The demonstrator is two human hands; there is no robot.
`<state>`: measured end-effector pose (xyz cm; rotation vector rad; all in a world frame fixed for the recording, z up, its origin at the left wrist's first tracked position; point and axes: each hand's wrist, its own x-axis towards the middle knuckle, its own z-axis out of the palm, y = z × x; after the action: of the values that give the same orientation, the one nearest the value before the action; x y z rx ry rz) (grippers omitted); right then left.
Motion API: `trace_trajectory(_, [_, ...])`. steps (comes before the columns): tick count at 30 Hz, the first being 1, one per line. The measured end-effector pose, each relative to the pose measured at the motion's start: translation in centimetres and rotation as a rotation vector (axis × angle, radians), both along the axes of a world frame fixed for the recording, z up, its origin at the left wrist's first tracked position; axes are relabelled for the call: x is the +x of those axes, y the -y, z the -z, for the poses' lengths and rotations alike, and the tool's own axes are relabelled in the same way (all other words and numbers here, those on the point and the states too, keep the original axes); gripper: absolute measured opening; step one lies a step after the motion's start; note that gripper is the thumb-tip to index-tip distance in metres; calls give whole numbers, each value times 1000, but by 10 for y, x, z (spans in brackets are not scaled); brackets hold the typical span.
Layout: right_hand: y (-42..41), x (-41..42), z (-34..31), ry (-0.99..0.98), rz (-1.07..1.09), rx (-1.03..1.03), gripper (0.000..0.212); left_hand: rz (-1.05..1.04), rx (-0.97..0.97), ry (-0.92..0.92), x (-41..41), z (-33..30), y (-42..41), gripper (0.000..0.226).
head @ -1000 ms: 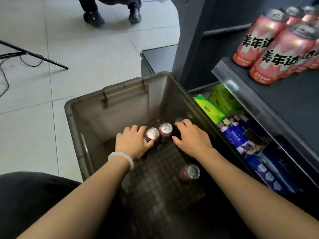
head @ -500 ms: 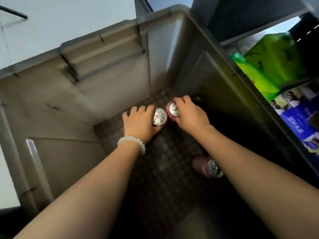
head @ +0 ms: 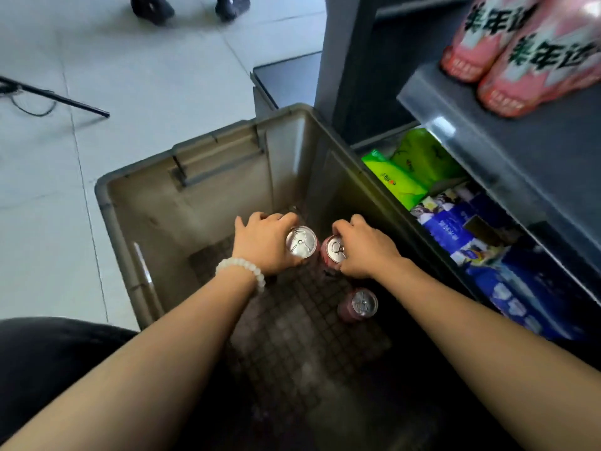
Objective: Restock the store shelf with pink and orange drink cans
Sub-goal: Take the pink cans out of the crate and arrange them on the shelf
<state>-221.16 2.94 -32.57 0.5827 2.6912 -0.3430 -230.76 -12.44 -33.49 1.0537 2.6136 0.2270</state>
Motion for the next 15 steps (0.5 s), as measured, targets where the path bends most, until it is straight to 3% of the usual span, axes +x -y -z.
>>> trace_trajectory(7, [2, 53, -106, -182, 22, -51, 51, -11, 251, 29, 43, -108, 18, 48])
trace_trajectory(15, [-22, 126, -244, -274, 56, 78, 53, 100, 416, 3, 77, -220, -16, 59])
